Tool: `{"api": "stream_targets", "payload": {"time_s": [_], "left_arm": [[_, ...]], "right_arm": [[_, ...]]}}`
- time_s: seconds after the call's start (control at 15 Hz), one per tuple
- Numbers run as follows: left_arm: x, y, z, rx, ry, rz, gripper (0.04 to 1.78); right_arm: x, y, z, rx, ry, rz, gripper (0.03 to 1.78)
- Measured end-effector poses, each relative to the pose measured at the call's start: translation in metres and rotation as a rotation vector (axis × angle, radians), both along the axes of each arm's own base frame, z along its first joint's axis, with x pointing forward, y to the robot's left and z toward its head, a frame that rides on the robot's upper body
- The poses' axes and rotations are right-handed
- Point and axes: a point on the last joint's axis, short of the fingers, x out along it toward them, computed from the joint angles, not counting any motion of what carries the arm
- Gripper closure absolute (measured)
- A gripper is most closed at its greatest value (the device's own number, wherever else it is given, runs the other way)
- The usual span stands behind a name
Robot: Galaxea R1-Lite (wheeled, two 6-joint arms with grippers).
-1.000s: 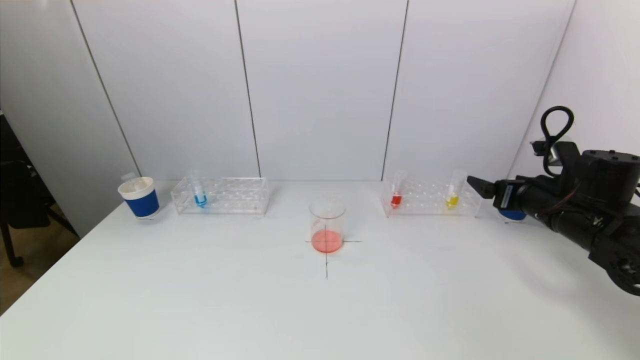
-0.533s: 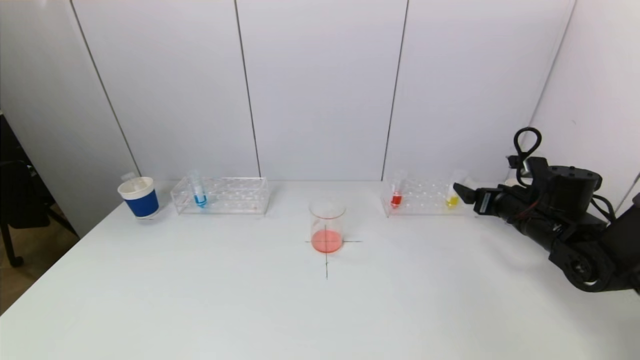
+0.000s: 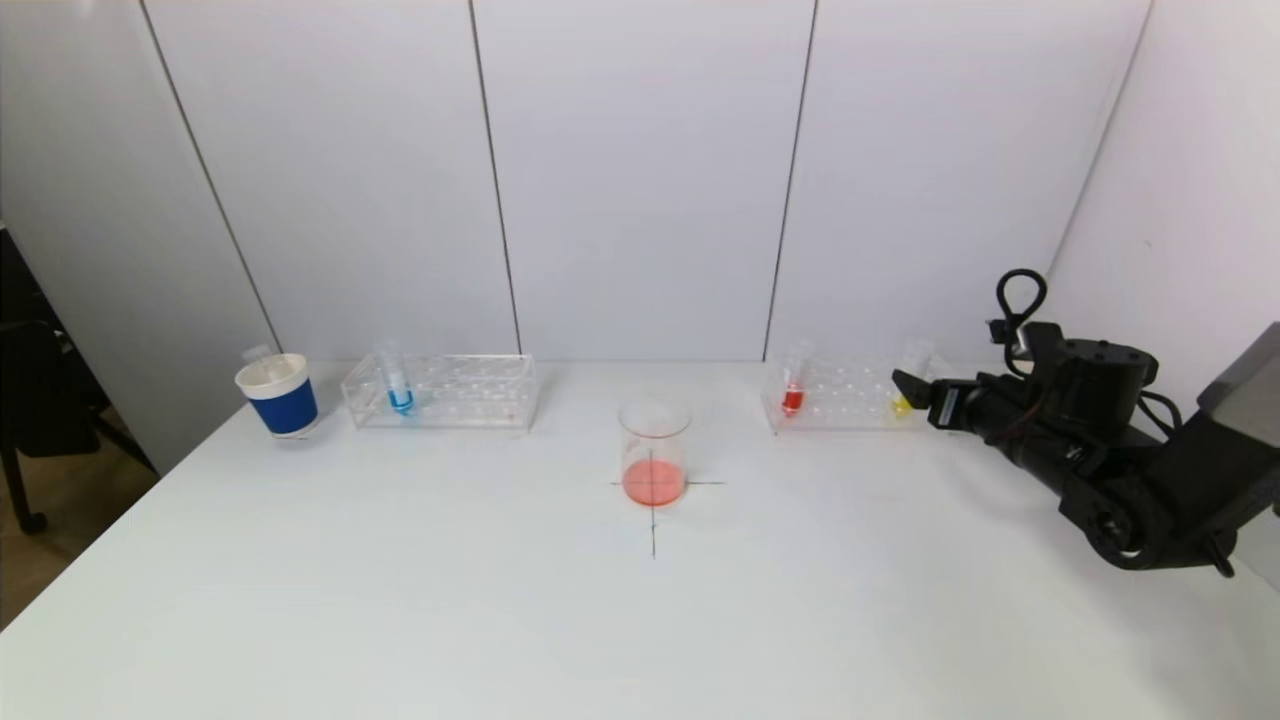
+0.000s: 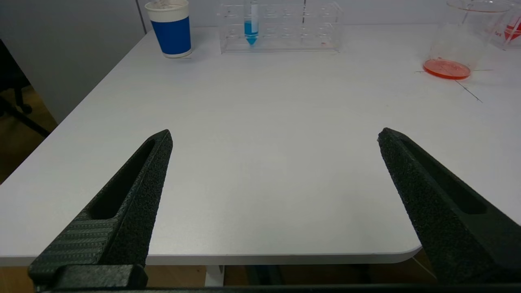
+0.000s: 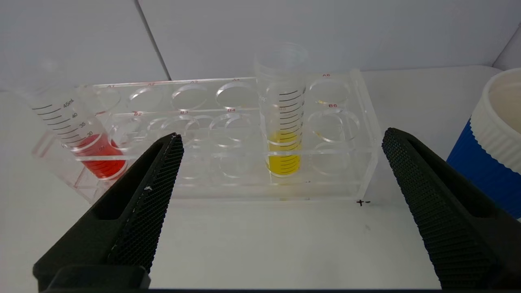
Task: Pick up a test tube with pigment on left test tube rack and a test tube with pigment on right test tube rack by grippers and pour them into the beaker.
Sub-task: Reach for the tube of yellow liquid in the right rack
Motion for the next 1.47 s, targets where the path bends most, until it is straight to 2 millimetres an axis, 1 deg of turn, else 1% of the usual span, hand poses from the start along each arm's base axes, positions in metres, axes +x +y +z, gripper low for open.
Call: {"api": "stream_targets", "payload": {"time_s": [1.07, 1.47], "left_arm": [[0.000, 0.000, 0.000, 0.000, 0.001, 0.000, 0.06], [0.000, 0.000, 0.000, 0.000, 0.001, 0.000, 0.06]], "right_arm": [[0.040, 0.002, -0.016, -0.017, -0.037, -0.007, 0.04], [0.054, 0.002, -0.018, -0.024, -0.059, -0.005, 0.04]]}}
